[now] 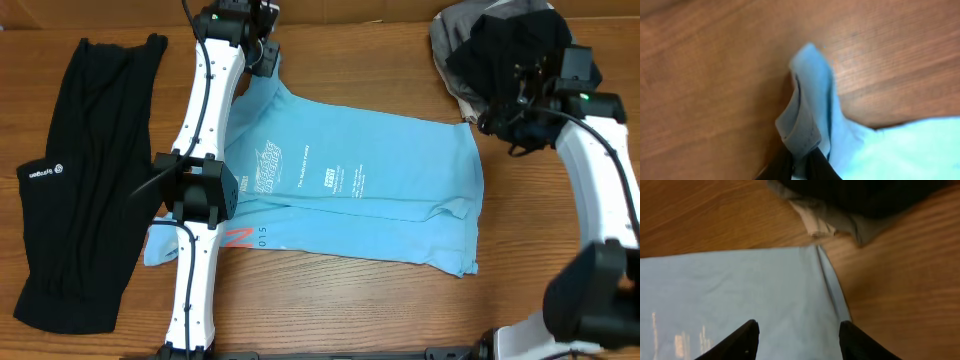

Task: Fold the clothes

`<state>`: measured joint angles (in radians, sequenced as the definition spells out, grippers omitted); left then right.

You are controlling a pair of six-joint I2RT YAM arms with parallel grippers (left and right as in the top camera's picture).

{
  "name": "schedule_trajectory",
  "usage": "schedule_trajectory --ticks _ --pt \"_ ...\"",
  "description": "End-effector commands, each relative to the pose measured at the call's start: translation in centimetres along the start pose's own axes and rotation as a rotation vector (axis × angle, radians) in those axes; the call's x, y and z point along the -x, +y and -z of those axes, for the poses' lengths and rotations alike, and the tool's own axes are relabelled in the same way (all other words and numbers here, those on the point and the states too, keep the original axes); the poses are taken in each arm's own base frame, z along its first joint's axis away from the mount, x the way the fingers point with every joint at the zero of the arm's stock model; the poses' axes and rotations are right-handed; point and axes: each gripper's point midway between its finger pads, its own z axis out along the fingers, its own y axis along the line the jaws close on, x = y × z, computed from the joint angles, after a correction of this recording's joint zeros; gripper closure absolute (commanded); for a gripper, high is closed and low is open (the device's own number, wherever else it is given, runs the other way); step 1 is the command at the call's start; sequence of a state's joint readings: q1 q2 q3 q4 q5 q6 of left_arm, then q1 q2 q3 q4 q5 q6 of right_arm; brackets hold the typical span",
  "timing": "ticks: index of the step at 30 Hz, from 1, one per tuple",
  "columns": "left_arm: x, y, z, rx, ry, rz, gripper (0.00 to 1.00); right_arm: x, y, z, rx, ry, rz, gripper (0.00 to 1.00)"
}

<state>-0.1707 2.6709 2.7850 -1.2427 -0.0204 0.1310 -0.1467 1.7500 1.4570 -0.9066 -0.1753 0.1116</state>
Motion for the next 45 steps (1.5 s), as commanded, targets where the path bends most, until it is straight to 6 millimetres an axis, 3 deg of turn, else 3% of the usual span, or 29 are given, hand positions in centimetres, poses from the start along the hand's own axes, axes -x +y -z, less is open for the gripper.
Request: schedule_trajectory --ticks 1,7,12,20,25,30,36,41,45 --pt "0.2 -0.6 1.1 0.000 -0.003 -0.014 0.91 0.5 0.4 -3.5 -0.002 0.024 0.030 0.45" --pt "-0.2 -0.8 1.1 -0.006 0.014 -0.015 0.96 0.1 -0.4 -9.4 -0.061 0.059 0.054 0.46" --pt "-0.6 -1.6 1.2 -0.053 0.029 -0.015 0.96 -0.7 -1.8 -12.8 -0.112 0.090 0.050 0.47" --pt "-2.1 -1.8 1.3 -0.063 0.087 -0.015 0.96 0.3 -2.8 -13.9 -0.161 0.041 0.054 0.49" --pt "-3.1 -1.9 1.4 -0.067 0.129 -0.015 0.96 1.0 -2.6 -14.0 -0.155 0.016 0.057 0.61" --pt "-3.9 -1.8 1.6 -0.064 0.160 -0.014 0.96 1.0 -2.5 -14.0 -0.146 0.016 0.057 0.96" --pt "-3.6 -0.5 3.6 -0.011 0.150 -0.012 0.96 1.3 -1.5 -12.6 -0.112 0.037 0.055 0.96" --pt "-3.7 -0.1 6.0 -0.006 0.148 -0.002 0.96 2.3 0.7 -7.9 -0.059 0.077 0.049 0.96" --pt "-4.4 0.0 7.1 -0.008 0.172 0.006 0.96 0.9 1.4 -4.4 -0.050 0.161 0.035 0.96"
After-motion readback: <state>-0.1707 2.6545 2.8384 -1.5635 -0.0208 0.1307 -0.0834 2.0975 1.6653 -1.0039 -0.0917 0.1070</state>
